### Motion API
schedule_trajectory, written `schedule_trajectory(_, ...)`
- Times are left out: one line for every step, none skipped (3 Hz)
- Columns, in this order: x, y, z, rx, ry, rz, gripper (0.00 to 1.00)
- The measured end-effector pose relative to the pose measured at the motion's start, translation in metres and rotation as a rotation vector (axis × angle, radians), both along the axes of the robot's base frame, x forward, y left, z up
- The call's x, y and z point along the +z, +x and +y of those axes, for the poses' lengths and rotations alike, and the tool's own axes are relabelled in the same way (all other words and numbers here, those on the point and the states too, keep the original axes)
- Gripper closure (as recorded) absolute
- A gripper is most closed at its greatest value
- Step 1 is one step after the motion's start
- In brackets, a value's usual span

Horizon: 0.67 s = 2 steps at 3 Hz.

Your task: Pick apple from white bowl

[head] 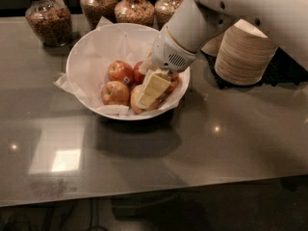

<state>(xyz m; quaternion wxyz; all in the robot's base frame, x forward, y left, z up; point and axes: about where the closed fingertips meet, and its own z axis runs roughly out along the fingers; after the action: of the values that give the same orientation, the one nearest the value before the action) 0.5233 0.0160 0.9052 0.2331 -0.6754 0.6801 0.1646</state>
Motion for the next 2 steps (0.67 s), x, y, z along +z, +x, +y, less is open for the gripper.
schedule_trajectory(0.028, -0.017, 0.022, 0.071, -0.019, -0.067, 0.3)
schedule_trajectory(0.047, -0.027, 0.037, 0.12, -0.033, -0.116, 0.29)
